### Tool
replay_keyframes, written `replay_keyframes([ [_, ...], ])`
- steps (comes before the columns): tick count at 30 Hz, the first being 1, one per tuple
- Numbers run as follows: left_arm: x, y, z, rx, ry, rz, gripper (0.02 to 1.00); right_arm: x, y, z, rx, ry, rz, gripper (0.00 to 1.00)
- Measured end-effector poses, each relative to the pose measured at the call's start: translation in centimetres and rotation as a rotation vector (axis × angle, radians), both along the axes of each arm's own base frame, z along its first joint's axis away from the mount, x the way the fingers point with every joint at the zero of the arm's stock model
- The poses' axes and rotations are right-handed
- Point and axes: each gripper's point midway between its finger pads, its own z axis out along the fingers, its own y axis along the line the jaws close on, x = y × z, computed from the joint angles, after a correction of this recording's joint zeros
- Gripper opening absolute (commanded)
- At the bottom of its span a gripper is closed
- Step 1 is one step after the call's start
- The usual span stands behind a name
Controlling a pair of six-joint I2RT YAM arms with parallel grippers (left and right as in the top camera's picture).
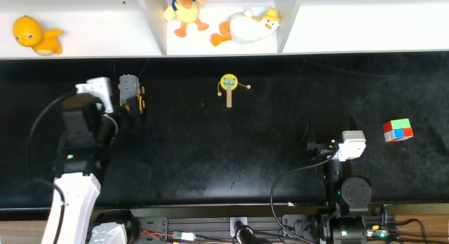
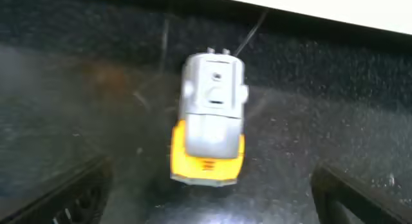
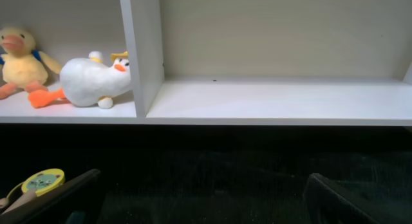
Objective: Store Toys
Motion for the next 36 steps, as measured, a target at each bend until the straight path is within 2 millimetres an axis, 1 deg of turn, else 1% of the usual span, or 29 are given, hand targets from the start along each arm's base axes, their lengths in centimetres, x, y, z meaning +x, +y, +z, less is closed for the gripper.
replay_keyframes([
  [4, 1.7, -1.0, -1.0, 0.0, -0.006, -0.014, 0.998, 0.0, 0.0, 0.0, 0.0, 0.0, 0.0, 0.996],
  [10, 3.5, -1.0, -3.5, 0.002, 0.016, -0.005, 0.998, 0.0, 0.0, 0.0, -0.001, 0.0, 0.0, 0.996],
  [14, 3.7, -0.9, -4.7, 0.003, 0.043, 0.0, 0.996, 0.0, 0.0, 0.0, 0.0, 0.0, 0.0, 0.996],
  [21, 3.7, -0.9, -6.1, 0.012, 0.081, -0.005, 1.0, 0.0, 0.0, 0.0, 0.0, 0.0, 0.0, 0.996],
  [24, 3.6, -0.8, -6.9, 0.017, 0.102, -0.007, 0.945, 0.0, 0.0, 0.0, 0.0, 0.0, 0.0, 0.996],
  [26, 3.6, -0.7, -7.2, 0.024, 0.11, -0.003, 0.884, 0.0, 0.0, 0.0, 0.0, 0.0, 0.0, 0.996],
  [28, 3.7, -0.5, -7.3, 0.035, 0.111, 0.0, 0.853, 0.0, 0.0, 0.0, 0.0, 0.0, 0.0, 0.996],
  [32, 4.0, -0.1, -7.1, 0.052, 0.094, 0.017, 0.807, 0.0, 0.0, 0.0, 0.0, 0.0, 0.0, 0.996],
  [34, 4.2, 0.0, -6.9, 0.06, 0.085, 0.021, 0.766, 0.0, 0.0, 0.0, 0.0, 0.0, 0.0, 0.996],
  [36, 4.4, 0.1, -6.7, 0.066, 0.073, 0.022, 0.702, 0.0, 0.0, 0.0, -0.001, 0.0, 0.0, 0.996],
])
